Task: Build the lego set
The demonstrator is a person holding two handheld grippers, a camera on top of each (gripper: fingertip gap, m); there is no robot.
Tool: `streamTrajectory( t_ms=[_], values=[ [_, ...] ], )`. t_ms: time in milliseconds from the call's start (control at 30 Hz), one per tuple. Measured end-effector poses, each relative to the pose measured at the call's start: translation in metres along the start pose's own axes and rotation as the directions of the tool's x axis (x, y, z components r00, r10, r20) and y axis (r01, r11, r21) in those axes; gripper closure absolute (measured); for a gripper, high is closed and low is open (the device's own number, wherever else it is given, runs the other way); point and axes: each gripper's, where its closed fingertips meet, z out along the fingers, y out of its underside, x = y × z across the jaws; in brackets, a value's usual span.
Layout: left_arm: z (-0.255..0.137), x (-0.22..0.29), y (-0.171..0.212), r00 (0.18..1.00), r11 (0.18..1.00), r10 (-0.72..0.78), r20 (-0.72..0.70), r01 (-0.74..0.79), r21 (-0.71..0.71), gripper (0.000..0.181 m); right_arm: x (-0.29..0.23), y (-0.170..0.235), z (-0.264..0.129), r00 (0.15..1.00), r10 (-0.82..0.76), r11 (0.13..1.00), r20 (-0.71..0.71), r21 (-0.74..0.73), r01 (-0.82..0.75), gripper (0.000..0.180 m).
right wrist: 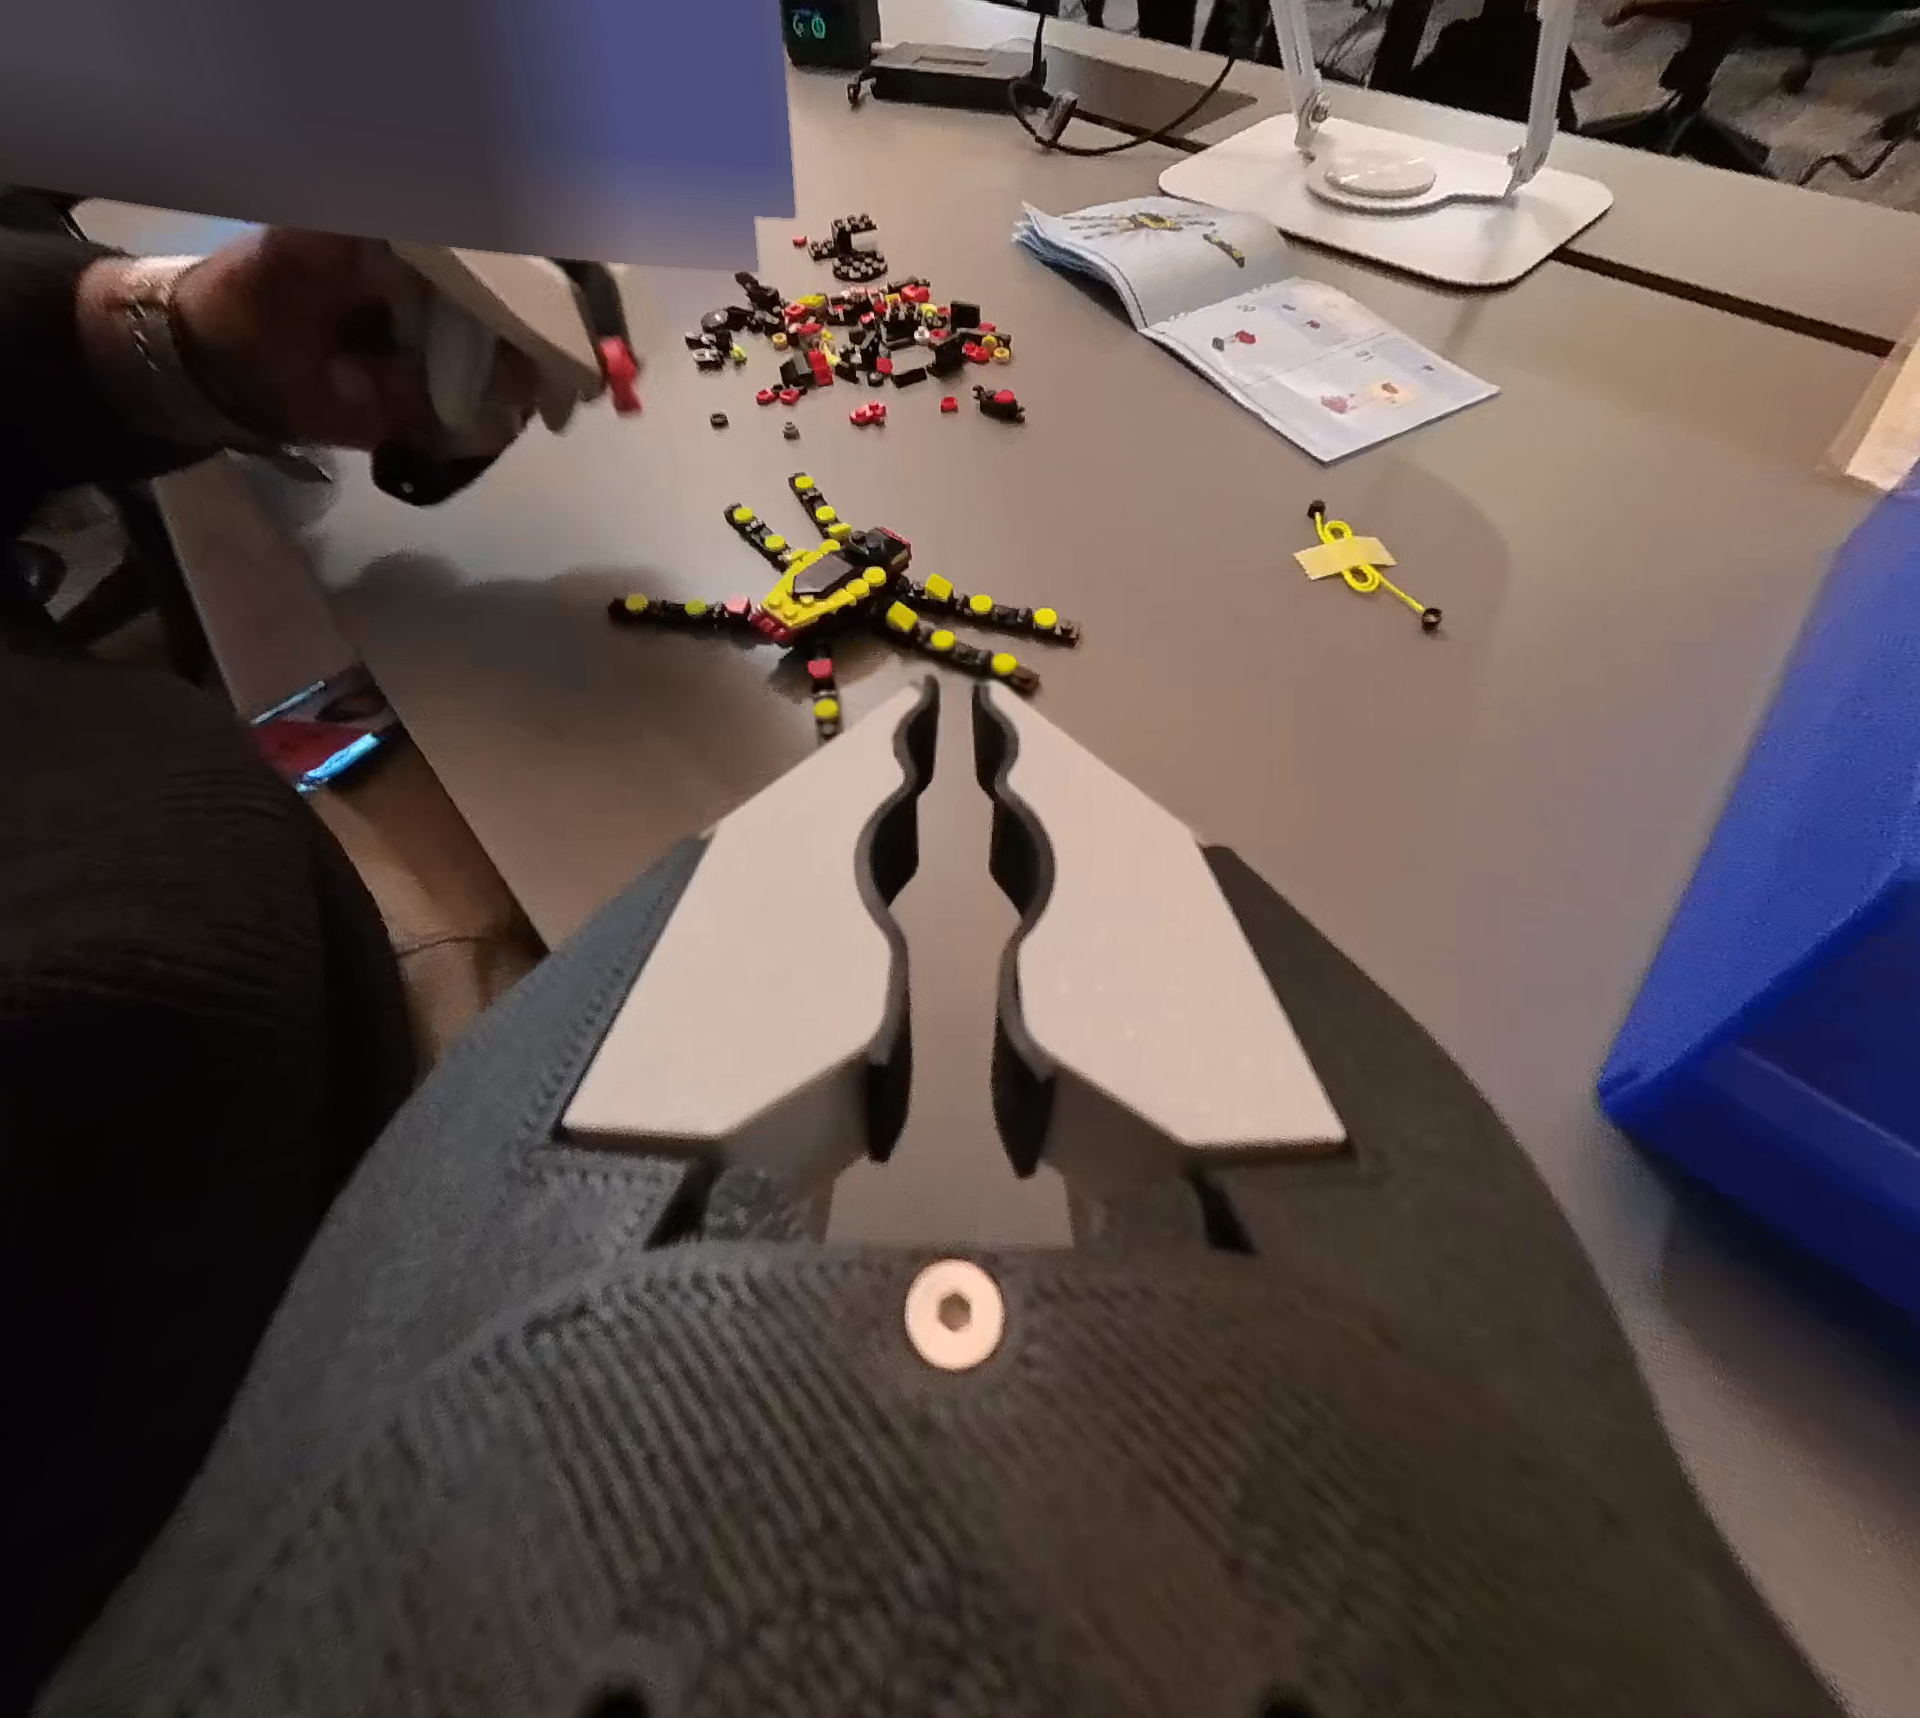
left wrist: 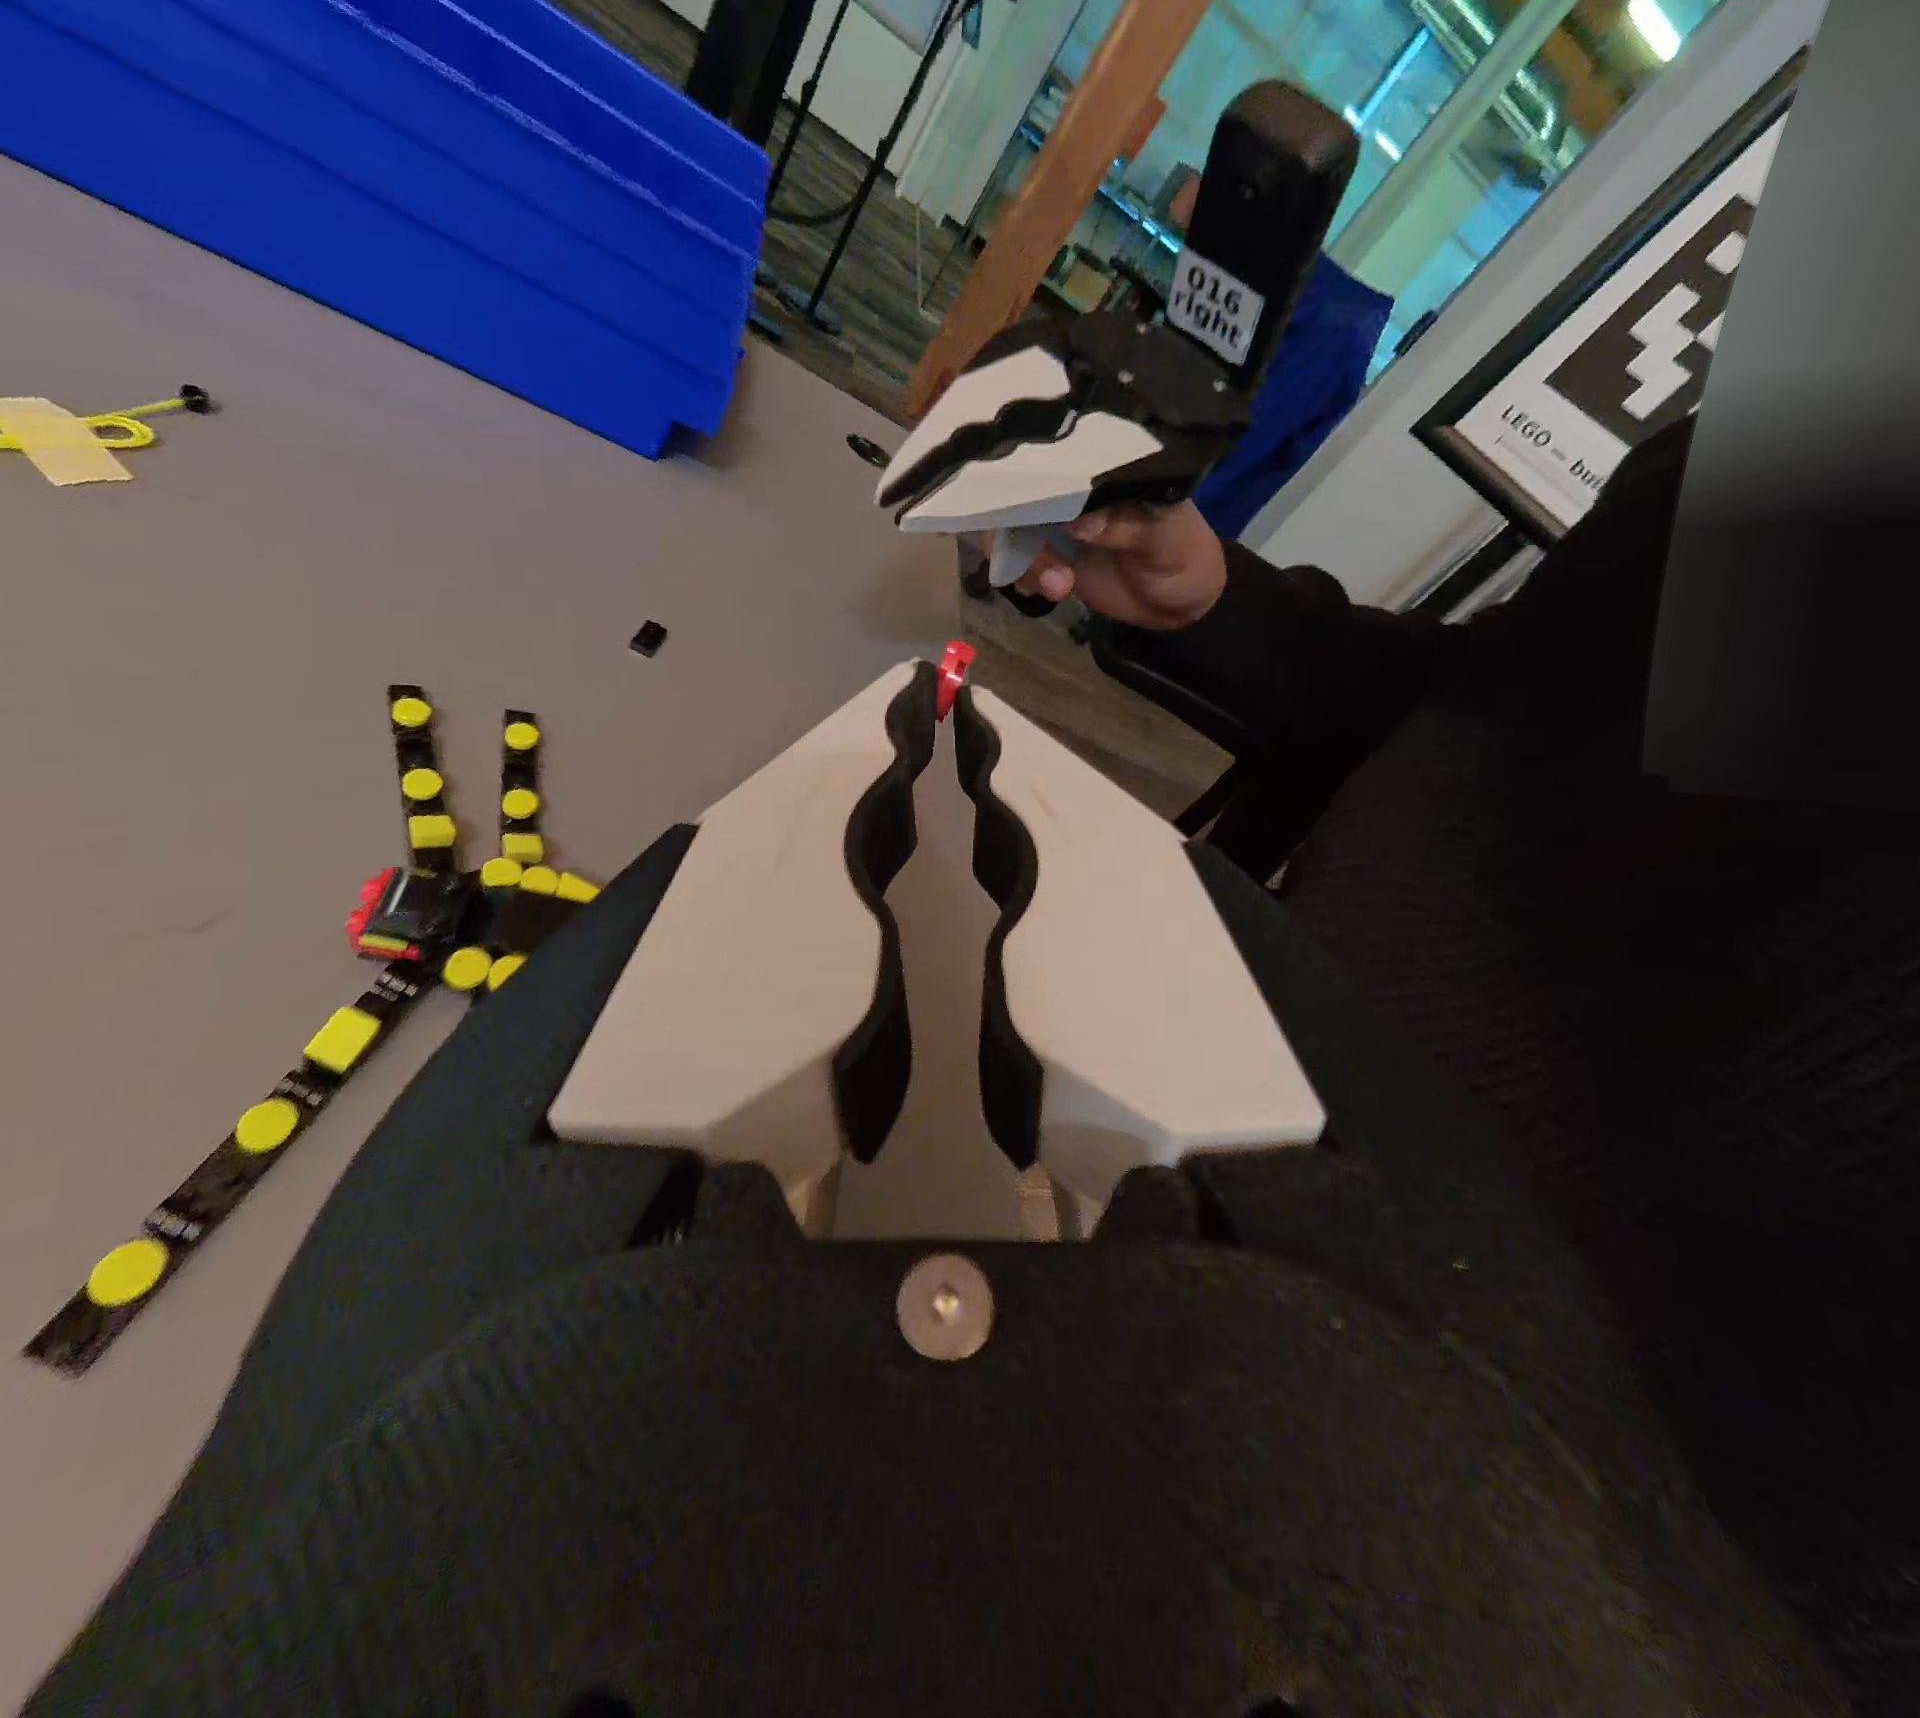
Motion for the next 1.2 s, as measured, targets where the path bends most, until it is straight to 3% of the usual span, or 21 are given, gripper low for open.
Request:
streamTrajectory(
  t_ms=[267, 567, 767, 900, 1033, 1200],
  values=[
    [-0.046, -0.005, -0.033, 0.995, 0.968, -0.094, -0.023, 0.097, 0.232, 0.181, 0.006, 0.011, 0.018, 1.0, 0.009, 0.998, 0.018, -0.066, -0.008, 0.173],
    [-0.076, -0.03, -0.025, 0.981, 0.954, -0.171, 0.095, 0.14, 0.267, 0.181, 0.022, 0.04, 0.045, 0.998, -0.057, 0.967, 0.017, -0.249, 0.059, 0.171],
    [-0.083, -0.059, -0.015, 0.957, 0.956, -0.211, 0.198, 0.16, 0.245, 0.181, 0.054, 0.026, 0.057, 0.999, -0.039, 0.987, -0.014, -0.158, 0.036, 0.16],
    [-0.071, -0.055, -0.019, 0.973, 0.977, -0.143, 0.181, 0.111, 0.18, 0.181, 0.068, 0.014, 0.066, 0.997, 0.07, 0.992, 0.022, -0.109, -0.067, 0.157],
    [-0.061, -0.047, -0.019, 0.985, 0.996, -0.022, 0.17, 0.007, 0.09, 0.18, 0.066, -0.016, 0.071, 0.996, 0.078, 0.997, 0.045, -0.03, -0.077, 0.154],
    [-0.062, -0.041, -0.022, 0.987, 0.993, -0.024, 0.159, 0.005, 0.119, 0.18, 0.063, -0.017, 0.054, 0.992, 0.074, 0.993, -0.098, -0.089, -0.083, 0.156]
  ],
)
